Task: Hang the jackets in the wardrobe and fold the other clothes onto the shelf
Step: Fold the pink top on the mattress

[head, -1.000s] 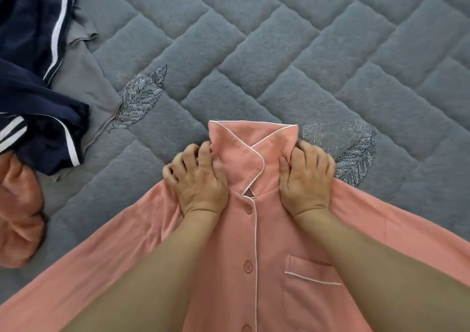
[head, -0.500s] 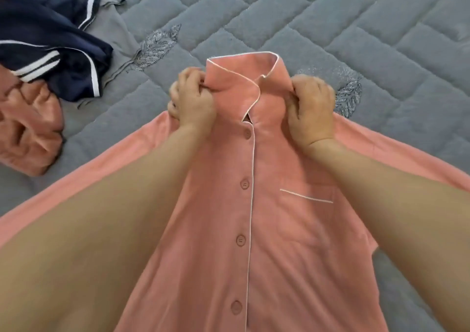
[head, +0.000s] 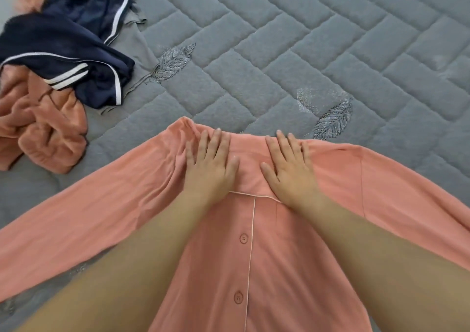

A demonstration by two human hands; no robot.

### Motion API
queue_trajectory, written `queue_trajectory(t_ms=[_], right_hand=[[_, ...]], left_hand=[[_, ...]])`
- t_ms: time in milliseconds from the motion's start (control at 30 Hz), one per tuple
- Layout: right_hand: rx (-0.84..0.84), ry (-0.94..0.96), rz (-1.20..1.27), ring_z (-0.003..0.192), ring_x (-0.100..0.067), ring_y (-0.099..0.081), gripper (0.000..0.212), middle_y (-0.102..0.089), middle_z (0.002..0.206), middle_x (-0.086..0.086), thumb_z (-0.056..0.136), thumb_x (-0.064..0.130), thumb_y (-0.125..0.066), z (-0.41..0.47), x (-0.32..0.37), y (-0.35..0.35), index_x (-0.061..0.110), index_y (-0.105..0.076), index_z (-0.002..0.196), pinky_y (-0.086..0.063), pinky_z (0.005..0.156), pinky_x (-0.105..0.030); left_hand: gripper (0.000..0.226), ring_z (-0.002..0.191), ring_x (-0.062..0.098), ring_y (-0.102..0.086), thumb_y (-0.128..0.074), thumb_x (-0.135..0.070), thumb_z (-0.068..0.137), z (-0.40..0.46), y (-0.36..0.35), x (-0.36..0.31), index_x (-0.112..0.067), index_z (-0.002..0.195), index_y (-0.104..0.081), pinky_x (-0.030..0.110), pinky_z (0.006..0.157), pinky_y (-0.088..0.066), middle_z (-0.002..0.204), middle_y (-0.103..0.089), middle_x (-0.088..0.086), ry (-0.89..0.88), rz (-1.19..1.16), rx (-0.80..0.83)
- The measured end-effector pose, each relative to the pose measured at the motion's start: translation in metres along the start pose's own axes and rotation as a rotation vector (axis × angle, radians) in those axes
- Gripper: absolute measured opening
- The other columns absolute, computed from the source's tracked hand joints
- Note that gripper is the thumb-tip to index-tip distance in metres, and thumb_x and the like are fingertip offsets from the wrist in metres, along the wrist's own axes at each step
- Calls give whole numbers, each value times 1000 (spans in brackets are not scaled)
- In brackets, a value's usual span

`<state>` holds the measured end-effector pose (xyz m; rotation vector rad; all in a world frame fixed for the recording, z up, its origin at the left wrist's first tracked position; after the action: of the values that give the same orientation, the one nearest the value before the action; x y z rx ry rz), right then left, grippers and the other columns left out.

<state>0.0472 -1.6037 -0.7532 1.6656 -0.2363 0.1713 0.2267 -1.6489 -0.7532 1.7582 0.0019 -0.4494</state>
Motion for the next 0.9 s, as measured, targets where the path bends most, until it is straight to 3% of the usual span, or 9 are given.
queue_trajectory(t_ms=[67,200,367,733,900], right_hand=[[6,-15,-59,151,-27,-7,67,-14,163,-4,96,54,-32,5,-6,-19,27,-18,155,-3,121,-50],[-15,-4,-63,150,-29,-12,70,-19,162,-5,91,53,-34,12,-14,-31,26,-21,155,-10,119,-53],[-6,10,-27,149,-33,-15,73,-22,161,-9,88,52,-38,13,-13,-29,24,-25,154,-10,119,-55],[-56,30,-72,149,-32,-13,70,-20,162,-8,91,52,-32,10,-13,-34,25,-22,155,-6,120,-53],[45,-44,-191,151,-30,-3,71,-7,164,-10,92,48,-20,1,5,-13,19,-13,157,2,120,-52]], left_hand=[[67,151,18,14,-17,-53,98,-1,-24,9,-27,158,-3,50,118,16,166,3,-6,1,111,-20],[70,152,22,1,-28,-51,95,4,-35,14,-23,158,-15,54,120,7,165,-9,-2,-9,182,-114],[73,152,24,-1,-30,-50,93,5,-34,12,-21,157,-14,59,119,2,165,-10,1,-18,189,-54],[73,152,25,-7,-31,-51,91,3,-38,15,-20,156,-23,55,119,6,164,-17,1,-11,183,-85],[68,151,18,14,-24,-49,100,-11,-18,14,-21,158,-2,45,119,17,166,6,-3,-14,99,21]])
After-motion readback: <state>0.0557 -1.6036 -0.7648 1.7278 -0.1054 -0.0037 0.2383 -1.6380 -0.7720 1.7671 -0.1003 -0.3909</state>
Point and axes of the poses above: each hand's wrist, its own z-axis towards the middle knuckle, its own y-axis out of the back of the hand, x = y × z, the point moved 5 cm from there along z, towards the middle knuckle
